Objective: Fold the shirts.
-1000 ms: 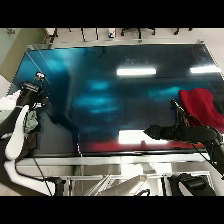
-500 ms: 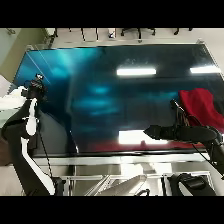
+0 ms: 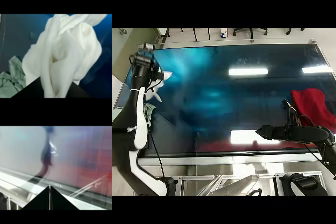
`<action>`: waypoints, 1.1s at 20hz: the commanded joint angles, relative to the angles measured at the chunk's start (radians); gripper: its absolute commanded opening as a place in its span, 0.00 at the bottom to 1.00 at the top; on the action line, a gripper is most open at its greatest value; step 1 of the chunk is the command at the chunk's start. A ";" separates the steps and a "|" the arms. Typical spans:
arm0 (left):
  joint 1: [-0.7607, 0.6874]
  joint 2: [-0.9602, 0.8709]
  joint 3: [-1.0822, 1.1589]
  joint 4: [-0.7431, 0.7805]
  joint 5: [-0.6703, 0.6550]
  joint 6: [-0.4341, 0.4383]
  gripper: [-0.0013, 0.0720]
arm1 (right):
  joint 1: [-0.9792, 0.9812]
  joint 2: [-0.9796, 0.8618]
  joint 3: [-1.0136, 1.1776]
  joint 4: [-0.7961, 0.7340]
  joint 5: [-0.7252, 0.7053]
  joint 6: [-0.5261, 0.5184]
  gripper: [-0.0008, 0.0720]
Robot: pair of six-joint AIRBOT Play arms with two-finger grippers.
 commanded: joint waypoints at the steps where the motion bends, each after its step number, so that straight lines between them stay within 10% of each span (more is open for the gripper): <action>1: -0.171 0.196 0.005 -0.174 0.143 0.003 0.04 | 0.000 0.001 0.000 0.000 0.000 0.000 0.04; 5: -0.360 0.315 -0.084 -0.701 0.183 0.004 0.04 | 0.000 0.001 0.000 0.000 0.000 0.000 0.04; 12: -0.646 0.264 -0.427 -0.784 0.006 -0.063 0.07 | -0.001 0.001 0.000 0.000 0.004 -0.014 0.04; 14: -0.659 0.231 -0.472 -0.847 -0.044 -0.074 0.98 | -0.009 0.000 0.007 0.000 0.002 -0.020 0.06; 15: -0.647 0.214 -0.463 -0.875 -0.025 -0.081 0.97 | -0.026 0.000 0.024 -0.001 -0.013 -0.042 0.13; 17: -0.609 0.204 -0.409 -0.893 0.089 -0.079 0.97 | -0.093 0.001 0.078 -0.003 -0.065 -0.097 0.62; 22: -0.513 0.332 -0.438 -0.887 0.257 -0.068 0.97 | -0.332 -0.045 0.146 -0.008 -0.136 -0.201 0.65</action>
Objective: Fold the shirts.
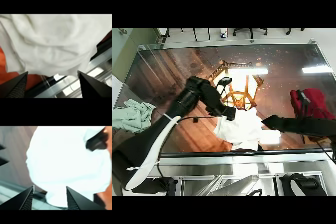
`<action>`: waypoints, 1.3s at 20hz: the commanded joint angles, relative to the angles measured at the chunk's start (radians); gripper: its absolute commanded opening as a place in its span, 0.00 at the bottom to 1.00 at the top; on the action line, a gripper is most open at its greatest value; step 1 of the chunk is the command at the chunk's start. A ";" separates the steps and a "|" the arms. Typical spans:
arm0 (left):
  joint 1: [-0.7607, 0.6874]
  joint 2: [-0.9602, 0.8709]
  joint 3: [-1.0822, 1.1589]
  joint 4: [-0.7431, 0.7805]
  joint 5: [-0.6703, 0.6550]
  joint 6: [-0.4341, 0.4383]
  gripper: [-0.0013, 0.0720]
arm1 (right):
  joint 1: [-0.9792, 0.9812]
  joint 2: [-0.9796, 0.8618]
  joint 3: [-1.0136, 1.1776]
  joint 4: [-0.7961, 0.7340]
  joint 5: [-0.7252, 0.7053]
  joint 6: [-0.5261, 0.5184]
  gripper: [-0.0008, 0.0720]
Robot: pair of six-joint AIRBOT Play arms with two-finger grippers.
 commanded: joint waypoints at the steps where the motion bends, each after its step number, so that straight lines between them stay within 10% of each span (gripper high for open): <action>1: 0.029 0.112 -0.116 -0.020 0.053 -0.001 0.97 | -0.148 -0.058 0.027 -0.008 -0.069 -0.084 0.65; 13: -0.105 0.224 -0.778 -0.202 -0.613 -0.042 0.96 | -0.012 -0.261 -0.268 -0.004 0.051 -0.153 0.65; 26: 0.032 0.116 -0.655 -0.200 -0.542 0.008 0.96 | 0.114 -0.455 -0.287 0.120 0.317 -0.187 0.65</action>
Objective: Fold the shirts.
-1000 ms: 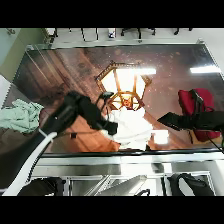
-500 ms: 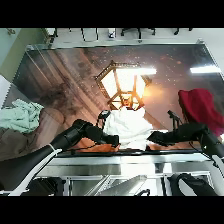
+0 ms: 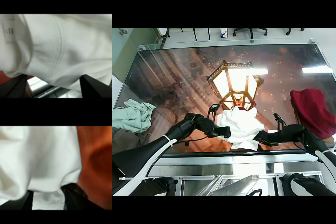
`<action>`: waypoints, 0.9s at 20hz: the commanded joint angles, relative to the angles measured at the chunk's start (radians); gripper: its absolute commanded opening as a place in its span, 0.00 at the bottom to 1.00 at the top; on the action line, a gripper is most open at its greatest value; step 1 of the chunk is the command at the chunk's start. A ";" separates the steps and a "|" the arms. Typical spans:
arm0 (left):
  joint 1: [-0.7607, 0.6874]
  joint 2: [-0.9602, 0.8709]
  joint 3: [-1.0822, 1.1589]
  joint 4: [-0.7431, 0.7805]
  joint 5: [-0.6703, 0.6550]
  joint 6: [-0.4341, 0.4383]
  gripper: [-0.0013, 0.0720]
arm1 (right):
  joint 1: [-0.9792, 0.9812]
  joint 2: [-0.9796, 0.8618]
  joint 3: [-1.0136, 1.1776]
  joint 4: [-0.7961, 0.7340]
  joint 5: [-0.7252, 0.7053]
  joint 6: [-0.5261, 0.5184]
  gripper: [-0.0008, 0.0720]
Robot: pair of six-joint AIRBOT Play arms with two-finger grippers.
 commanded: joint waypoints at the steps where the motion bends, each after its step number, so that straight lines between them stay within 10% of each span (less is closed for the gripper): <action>1: 0.045 -0.032 0.008 -0.005 0.019 0.010 0.96 | 0.051 -0.047 0.006 0.022 0.093 -0.010 0.63; 2: 0.045 -0.052 0.008 -0.006 0.017 0.010 0.88 | 0.068 -0.054 0.013 0.027 0.093 -0.011 0.47; 4: 0.031 -0.090 0.011 -0.011 0.000 0.013 0.35 | 0.096 -0.058 0.031 0.029 0.089 -0.010 0.09; 6: 0.029 -0.112 0.038 -0.003 -0.003 0.025 0.04 | 0.103 -0.045 0.060 0.028 0.050 -0.010 0.04; 18: 0.215 0.447 0.662 -0.002 0.104 0.016 0.04 | -0.117 0.544 0.935 0.023 -0.281 0.042 0.04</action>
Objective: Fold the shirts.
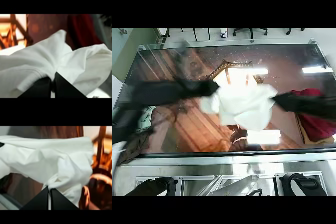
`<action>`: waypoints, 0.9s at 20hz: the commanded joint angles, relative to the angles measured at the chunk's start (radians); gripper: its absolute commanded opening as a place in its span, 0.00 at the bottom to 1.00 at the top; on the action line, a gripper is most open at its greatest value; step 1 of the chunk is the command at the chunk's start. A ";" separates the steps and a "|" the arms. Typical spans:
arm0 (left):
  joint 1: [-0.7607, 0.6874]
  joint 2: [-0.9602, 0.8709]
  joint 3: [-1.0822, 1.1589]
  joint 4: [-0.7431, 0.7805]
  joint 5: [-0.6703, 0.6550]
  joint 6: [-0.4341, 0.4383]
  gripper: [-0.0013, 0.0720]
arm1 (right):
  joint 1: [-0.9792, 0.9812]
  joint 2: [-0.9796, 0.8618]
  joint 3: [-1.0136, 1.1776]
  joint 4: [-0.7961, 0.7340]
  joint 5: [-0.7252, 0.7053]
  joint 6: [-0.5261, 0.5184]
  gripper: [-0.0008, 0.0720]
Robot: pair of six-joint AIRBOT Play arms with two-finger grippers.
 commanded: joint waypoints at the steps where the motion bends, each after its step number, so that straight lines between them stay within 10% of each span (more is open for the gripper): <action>1: 0.070 0.152 0.203 0.000 0.063 -0.009 0.04 | -0.045 0.111 0.313 -0.007 -0.036 0.012 0.04; 9: 0.247 0.250 0.148 0.018 0.286 -0.008 0.04 | -0.044 0.065 0.378 -0.072 -0.141 0.017 0.04; 18: 0.084 0.022 -0.552 0.026 0.186 0.089 0.04 | -0.042 0.027 -0.468 -0.037 -0.024 -0.016 0.04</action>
